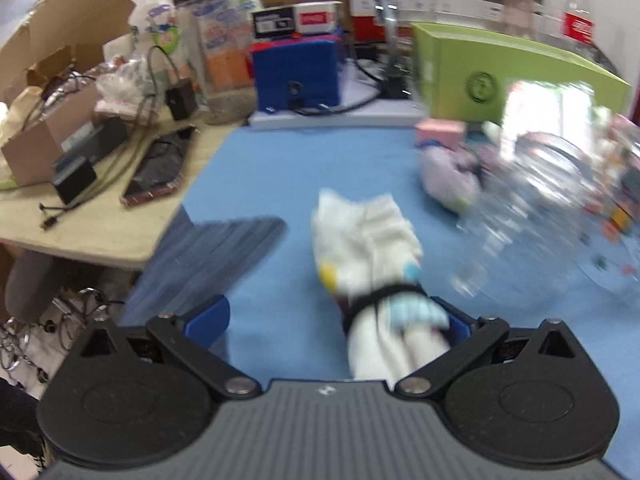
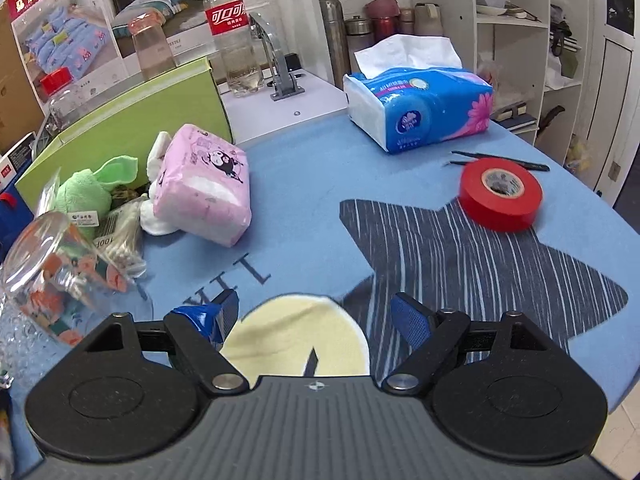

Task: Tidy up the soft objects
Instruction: 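Move the left gripper onto the white rolled sock while the right gripper approaches the pink Kuromi tissue pack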

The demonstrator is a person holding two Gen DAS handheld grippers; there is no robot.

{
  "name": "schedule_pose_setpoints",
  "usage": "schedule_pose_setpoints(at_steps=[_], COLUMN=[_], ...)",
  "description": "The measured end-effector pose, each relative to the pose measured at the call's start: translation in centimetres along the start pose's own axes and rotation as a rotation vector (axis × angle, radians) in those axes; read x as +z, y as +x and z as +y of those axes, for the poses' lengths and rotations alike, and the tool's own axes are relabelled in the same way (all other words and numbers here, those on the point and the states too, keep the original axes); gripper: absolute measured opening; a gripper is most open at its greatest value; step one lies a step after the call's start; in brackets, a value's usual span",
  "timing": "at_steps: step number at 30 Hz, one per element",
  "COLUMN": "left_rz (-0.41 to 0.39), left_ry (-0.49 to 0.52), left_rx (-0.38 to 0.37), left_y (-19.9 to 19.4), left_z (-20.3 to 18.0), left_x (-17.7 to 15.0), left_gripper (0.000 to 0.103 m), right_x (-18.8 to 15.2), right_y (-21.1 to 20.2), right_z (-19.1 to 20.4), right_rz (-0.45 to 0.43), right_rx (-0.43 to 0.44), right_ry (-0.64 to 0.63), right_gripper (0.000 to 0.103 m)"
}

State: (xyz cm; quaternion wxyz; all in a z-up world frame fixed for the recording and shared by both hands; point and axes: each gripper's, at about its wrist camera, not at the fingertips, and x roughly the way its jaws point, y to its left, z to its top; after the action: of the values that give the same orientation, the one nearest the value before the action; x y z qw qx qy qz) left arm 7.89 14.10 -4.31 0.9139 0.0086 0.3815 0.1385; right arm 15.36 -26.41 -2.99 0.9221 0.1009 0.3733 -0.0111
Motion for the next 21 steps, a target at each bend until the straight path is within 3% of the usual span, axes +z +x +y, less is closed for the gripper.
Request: schedule_pose_setpoints(at_steps=[2,4,8,14,17,21], left_rz=[-0.019,-0.013,0.006,0.012,-0.015,-0.056], left_ry=[0.007,-0.013,-0.101,-0.182,-0.214,-0.190], left_rx=[0.072,0.099,0.009,-0.026,-0.028,-0.026], left_y=[1.7,2.8,2.6,0.7,-0.5,-1.8], left_z=[0.7,1.6,3.5,5.0,5.5,4.7], left_x=[1.6,3.0,4.0,3.7,4.2,5.0], left_gripper=[0.102,0.102,0.102,0.102,0.102,0.102], right_x=[0.8,1.7,4.7,8.9,9.4,8.8], right_y=[0.1,0.1,0.4,5.2,7.6,5.9], right_z=[0.6,1.5,4.0,6.8,5.7,0.8], right_rz=[-0.006,-0.010,-0.042,-0.003,0.078,0.064], right_rx=[0.007,0.035,0.127,0.103,0.083,0.004], right_ry=[-0.019,-0.040,-0.098,-0.176,-0.166,-0.033], right_gripper=[0.070,0.070,0.070,0.070,0.070,0.070])
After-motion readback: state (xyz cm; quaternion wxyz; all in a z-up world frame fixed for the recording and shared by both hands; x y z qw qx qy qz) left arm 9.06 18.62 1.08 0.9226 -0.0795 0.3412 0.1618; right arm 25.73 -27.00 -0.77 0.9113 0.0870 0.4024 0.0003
